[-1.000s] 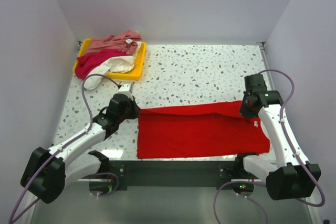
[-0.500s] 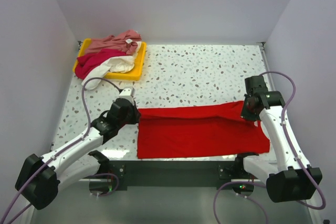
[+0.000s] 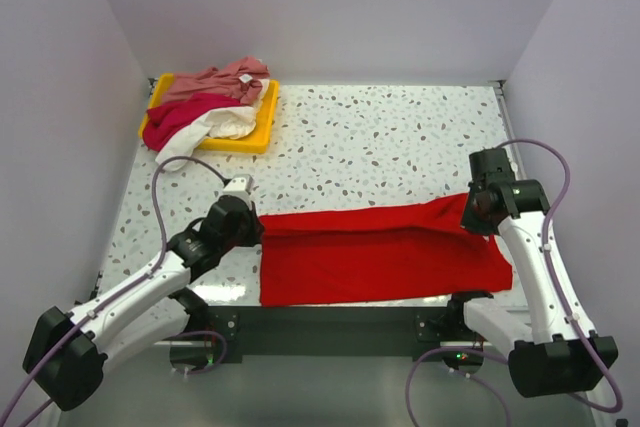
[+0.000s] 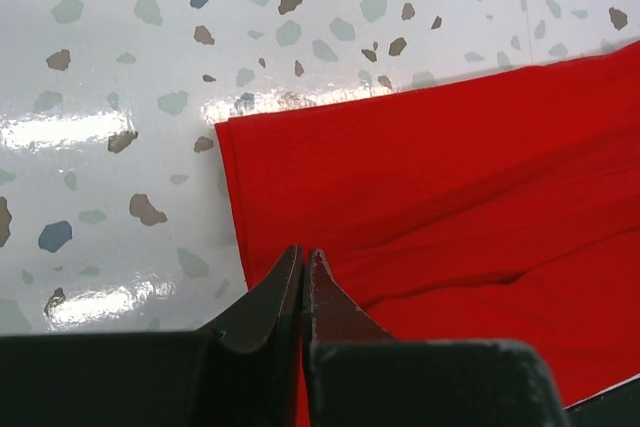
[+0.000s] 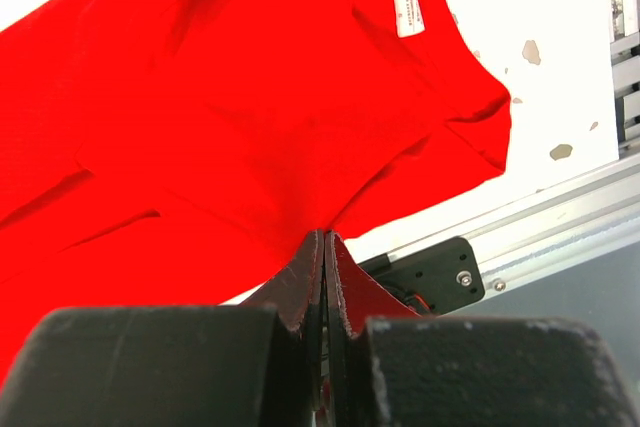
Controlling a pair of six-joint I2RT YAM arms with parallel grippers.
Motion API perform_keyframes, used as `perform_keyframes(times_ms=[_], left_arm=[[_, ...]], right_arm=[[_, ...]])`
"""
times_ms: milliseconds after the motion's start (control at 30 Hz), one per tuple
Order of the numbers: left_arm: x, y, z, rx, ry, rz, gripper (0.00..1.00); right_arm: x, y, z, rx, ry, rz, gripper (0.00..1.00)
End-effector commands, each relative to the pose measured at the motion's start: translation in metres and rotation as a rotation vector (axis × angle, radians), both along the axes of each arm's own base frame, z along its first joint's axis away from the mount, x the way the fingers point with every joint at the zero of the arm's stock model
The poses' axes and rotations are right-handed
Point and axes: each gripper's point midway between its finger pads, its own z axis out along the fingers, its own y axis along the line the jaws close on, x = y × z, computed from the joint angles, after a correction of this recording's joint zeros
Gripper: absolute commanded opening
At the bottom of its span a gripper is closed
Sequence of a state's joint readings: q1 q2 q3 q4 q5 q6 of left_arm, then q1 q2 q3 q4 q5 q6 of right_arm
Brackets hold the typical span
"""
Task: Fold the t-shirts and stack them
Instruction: Fold the tshirt
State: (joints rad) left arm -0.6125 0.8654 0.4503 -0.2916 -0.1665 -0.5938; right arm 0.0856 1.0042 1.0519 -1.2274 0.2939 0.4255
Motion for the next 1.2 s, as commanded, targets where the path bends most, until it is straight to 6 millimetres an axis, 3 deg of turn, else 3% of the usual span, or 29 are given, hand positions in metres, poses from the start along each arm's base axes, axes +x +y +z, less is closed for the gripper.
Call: perform_keyframes(times_ms=[0,133,167,200,333,433,567,700,867,967,1100,1167], left_arm=[[-0.010,-0.002,-0.001,-0.018,0.020,-0.011,0.00],[-0.019,-0.010,0.003,-0.055,0.028,-0.040,0.04],[-0.020,-0.011,0.005,-0.061,0.026,-0.040,0.10],[-0.022,-0.009,0.006,-0.060,0.032,-0.037,0.24],[-0.022,-0.008,0.028,-0.104,-0.009,-0.015,0.57],[-0.016,-0.008,0.045,-0.112,-0.046,0.002,0.66],[-0.004,-0.015,0.044,-0.104,-0.049,0.002,0.68],[0.013,-0.038,0.026,-0.105,0.004,-0.020,0.68],[0.027,-0.063,0.025,-0.153,0.015,-0.056,0.67],[0.028,-0.072,0.012,-0.175,0.038,-0.070,0.68],[0.024,-0.070,-0.022,-0.131,0.121,-0.052,0.68],[0.025,-0.067,-0.028,-0.118,0.126,-0.040,0.68]], right_arm=[[-0.005,0.000,0.015,-0.001,-0.035,-0.006,0.00],[-0.006,0.001,0.015,0.001,-0.041,-0.001,0.00],[-0.007,0.001,0.016,0.002,-0.048,0.001,0.06],[-0.007,0.002,0.017,0.003,-0.055,0.002,0.09],[-0.008,0.003,0.019,0.007,-0.068,0.007,0.43],[-0.004,0.004,0.017,0.011,-0.058,0.018,0.50],[0.004,0.010,0.010,0.028,-0.042,0.046,0.51],[0.020,0.020,0.002,0.056,-0.063,0.078,0.51],[0.042,0.026,-0.008,0.068,-0.061,0.081,0.52],[0.055,0.042,-0.021,0.143,-0.057,0.105,0.52],[0.068,0.055,-0.042,0.177,-0.050,0.119,0.51],[0.071,0.061,-0.051,0.180,-0.025,0.133,0.51]])
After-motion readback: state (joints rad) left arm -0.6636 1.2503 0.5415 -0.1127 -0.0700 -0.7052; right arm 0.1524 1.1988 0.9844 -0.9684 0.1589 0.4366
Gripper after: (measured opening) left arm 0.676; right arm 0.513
